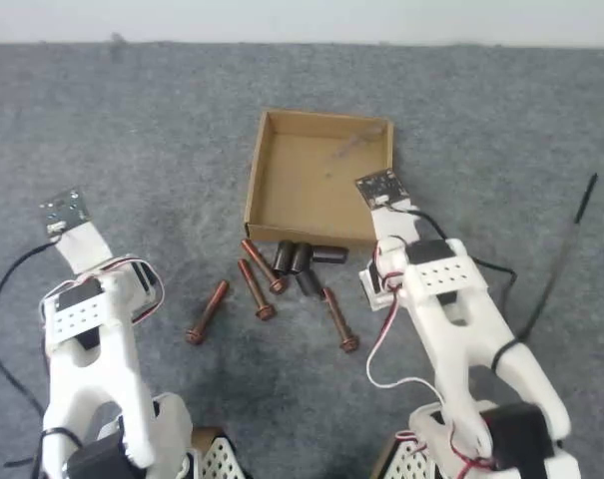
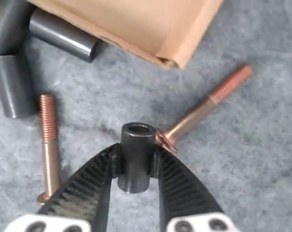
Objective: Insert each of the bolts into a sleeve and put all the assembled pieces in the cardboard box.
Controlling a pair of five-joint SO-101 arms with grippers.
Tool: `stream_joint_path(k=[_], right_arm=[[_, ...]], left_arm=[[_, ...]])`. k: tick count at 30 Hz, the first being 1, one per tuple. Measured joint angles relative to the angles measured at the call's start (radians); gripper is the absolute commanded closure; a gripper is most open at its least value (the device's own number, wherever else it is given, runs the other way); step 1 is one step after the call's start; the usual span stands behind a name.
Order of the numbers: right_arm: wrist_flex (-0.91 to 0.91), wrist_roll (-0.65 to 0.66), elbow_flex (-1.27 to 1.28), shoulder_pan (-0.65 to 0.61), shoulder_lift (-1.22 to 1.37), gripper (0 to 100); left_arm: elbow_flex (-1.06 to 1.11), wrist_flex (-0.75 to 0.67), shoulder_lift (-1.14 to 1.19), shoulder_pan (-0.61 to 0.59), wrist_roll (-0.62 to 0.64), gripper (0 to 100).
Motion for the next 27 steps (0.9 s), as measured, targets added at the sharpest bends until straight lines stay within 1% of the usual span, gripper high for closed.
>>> stream_joint_path(k=[7,10,14,19,21,24,27], right_arm=[[-0.037,0.0,0.031,0.005,-0.014,99.2],[-0.037,0.0,0.031,0.005,-0.014,99.2],[-0.064,0.0,0.044,0.032,-0.014,99.2],[-0.084,0.0,0.044,0.049,-0.015,99.2],[-0.084,0.0,0.044,0.049,-0.015,99.2],[-0.086,0.0,0.044,0.049,-0.015,99.2],[-0.087,0.0,0.044,0.049,-0.015,99.2]], left_arm=[[-0.077,0.198,-0.002,0.1,-0.002,98],[-0.117,0.27,-0.008,0.164,-0.014,99],[-0.14,0.371,-0.014,0.279,-0.106,99],[-0.14,0.54,-0.014,0.476,-0.255,99],[-0.14,0.559,-0.014,0.522,-0.287,99],[-0.135,0.557,-0.014,0.545,-0.293,99],[-0.075,0.489,-0.014,0.555,-0.299,99]])
